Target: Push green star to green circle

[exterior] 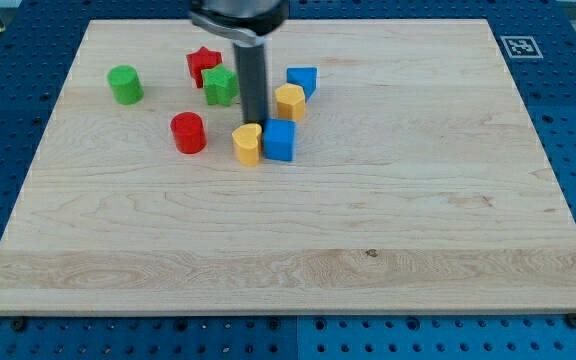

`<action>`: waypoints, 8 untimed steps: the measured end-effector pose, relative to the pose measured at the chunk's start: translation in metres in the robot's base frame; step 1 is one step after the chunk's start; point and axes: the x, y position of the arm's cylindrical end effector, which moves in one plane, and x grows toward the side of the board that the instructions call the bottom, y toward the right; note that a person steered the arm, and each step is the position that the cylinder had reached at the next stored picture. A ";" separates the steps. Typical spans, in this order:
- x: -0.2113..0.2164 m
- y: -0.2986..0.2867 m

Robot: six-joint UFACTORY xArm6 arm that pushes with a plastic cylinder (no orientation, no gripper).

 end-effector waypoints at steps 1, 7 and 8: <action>-0.026 0.011; -0.090 -0.061; -0.081 -0.070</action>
